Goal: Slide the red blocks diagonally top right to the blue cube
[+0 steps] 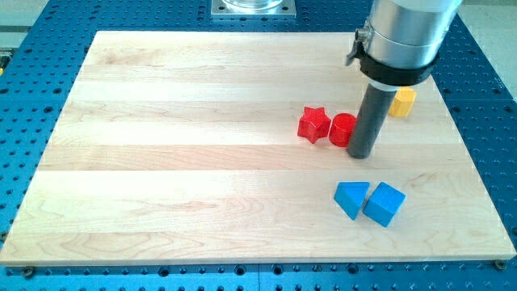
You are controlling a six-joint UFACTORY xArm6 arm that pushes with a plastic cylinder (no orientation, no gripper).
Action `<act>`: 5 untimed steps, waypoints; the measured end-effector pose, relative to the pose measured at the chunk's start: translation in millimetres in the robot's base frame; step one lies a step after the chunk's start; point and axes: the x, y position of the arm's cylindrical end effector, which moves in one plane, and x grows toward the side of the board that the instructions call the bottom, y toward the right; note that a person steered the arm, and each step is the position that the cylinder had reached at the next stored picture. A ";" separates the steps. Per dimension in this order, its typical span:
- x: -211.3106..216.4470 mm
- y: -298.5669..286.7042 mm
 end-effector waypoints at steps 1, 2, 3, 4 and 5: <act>-6.5 44.6; -34.2 36.5; -34.3 5.2; -30.3 -3.6; -15.3 50.6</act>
